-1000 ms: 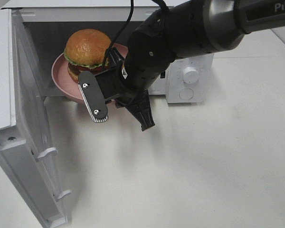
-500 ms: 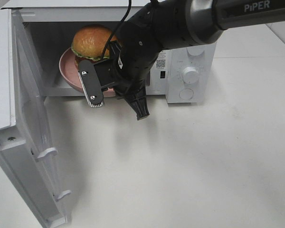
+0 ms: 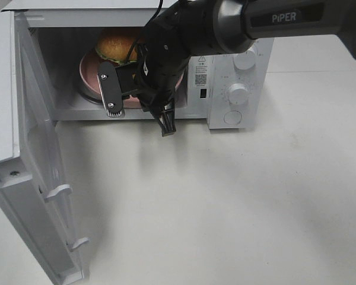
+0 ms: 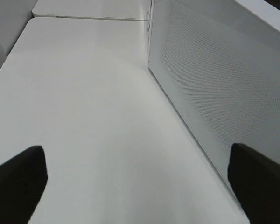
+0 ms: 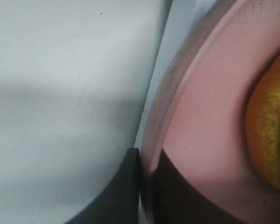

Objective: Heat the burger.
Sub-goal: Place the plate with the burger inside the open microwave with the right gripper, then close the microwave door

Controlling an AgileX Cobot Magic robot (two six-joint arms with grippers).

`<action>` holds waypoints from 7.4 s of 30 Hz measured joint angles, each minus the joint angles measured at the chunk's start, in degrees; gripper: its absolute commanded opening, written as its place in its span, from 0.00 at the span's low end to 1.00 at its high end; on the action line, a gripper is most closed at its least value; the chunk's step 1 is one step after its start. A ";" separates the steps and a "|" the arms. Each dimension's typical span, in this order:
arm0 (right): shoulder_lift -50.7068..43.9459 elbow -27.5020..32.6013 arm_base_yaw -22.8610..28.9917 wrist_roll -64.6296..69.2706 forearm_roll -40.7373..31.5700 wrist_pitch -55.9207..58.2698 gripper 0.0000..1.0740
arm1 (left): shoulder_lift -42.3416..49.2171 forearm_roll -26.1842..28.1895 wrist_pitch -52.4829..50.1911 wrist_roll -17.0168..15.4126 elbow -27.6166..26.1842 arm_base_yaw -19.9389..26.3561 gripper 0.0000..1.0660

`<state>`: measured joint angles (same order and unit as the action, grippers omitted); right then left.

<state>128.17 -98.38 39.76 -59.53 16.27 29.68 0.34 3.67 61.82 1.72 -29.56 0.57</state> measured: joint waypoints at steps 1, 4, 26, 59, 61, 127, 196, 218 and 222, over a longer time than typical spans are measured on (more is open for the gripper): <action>0.00 0.00 0.00 0.00 0.00 0.00 0.00 | 0.00 0.00 0.00 0.00 0.00 0.00 0.92; 2.29 -3.95 -0.17 1.83 0.06 1.26 0.00 | 0.00 0.00 0.00 0.00 0.00 0.00 0.92; 10.08 -15.30 -0.80 1.83 -0.86 2.92 0.00 | 0.00 -0.06 0.00 0.00 0.00 0.00 0.92; 4.01 -3.72 -0.80 1.95 -1.20 -9.80 0.75 | 0.00 -0.17 0.00 0.00 0.00 0.00 0.92; 3.09 -1.55 -0.80 1.95 -0.86 -11.75 0.76 | 0.00 -0.17 0.00 0.00 0.00 0.00 0.92; -56.21 47.50 -0.80 65.03 0.06 20.17 0.71 | 0.00 -0.17 0.00 0.00 0.00 0.00 0.92; -128.40 69.33 -36.73 62.57 -11.92 27.44 0.70 | 0.00 -0.17 0.00 0.00 0.00 0.00 0.92; -128.40 69.33 -36.73 62.45 -11.92 27.44 0.70 | 0.00 -0.17 0.00 0.00 0.00 0.00 0.92; -128.40 69.33 -36.73 62.45 -11.97 27.44 0.70 | 0.00 -0.17 0.00 0.00 0.00 0.00 0.92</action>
<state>-0.23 -29.05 3.04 2.92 4.30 57.12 0.34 3.50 61.82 1.72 -29.56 0.57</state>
